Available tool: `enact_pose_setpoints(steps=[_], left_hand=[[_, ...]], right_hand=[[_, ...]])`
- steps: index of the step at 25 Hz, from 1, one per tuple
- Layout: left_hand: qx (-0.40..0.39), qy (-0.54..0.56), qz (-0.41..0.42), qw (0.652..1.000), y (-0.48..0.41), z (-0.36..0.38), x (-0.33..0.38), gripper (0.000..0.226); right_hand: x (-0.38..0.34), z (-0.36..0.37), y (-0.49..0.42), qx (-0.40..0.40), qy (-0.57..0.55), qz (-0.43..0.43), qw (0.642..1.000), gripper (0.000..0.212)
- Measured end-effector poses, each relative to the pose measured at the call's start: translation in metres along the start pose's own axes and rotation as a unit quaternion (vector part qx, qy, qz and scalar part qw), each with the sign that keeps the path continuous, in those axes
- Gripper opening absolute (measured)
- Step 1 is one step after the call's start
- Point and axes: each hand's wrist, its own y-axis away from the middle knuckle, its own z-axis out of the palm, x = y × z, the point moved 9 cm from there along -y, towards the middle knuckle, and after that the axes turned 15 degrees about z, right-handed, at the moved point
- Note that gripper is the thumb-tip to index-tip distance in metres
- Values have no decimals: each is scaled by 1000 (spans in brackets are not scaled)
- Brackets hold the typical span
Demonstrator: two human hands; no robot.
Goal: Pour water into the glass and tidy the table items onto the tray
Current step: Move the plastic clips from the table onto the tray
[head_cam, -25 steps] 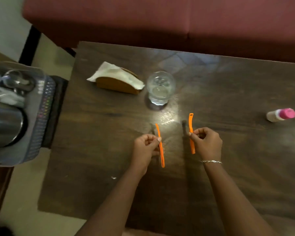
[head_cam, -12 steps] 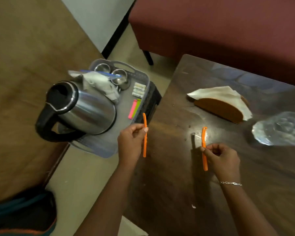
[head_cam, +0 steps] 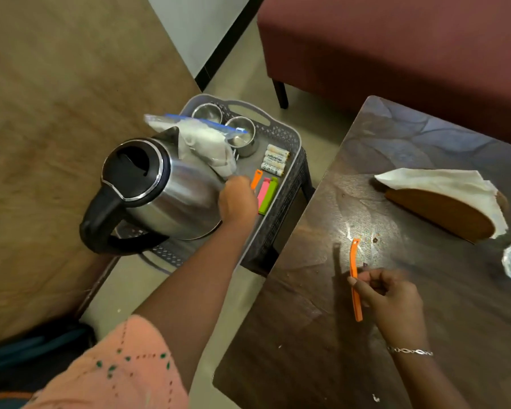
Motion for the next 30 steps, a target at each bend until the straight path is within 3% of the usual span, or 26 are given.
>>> enact_pose_setpoints(steps=[7,12,14,18,21,25,27,30], left_hand=[[-11,-18,-18,1000,-20,30,-13,22],[-3,57,-22,998,-14,25,-14,17],[36,84,-24,995,-5,7,-8,18],[158,233,22,959,43,-35,31,10],[96,350,1,932,82,-28,63,6],[30,344,-29,938,103,-11,74,11],[49,349,-40,935,104,-13,69,14],[140,321,-48,935,109,-27,43,16]], right_hand=[[10,1,1,-11,-13,32,999,8],[3,5,4,-7,-15,41,999,12],[-2,6,4,-2,-16,40,999,11],[-18,14,8,26,-12,22,999,11],[-37,22,15,68,-11,-5,998,13],[-59,38,25,88,-32,-40,995,16],[-68,45,29,93,-36,-57,993,14],[-81,62,31,77,-42,-55,995,12]])
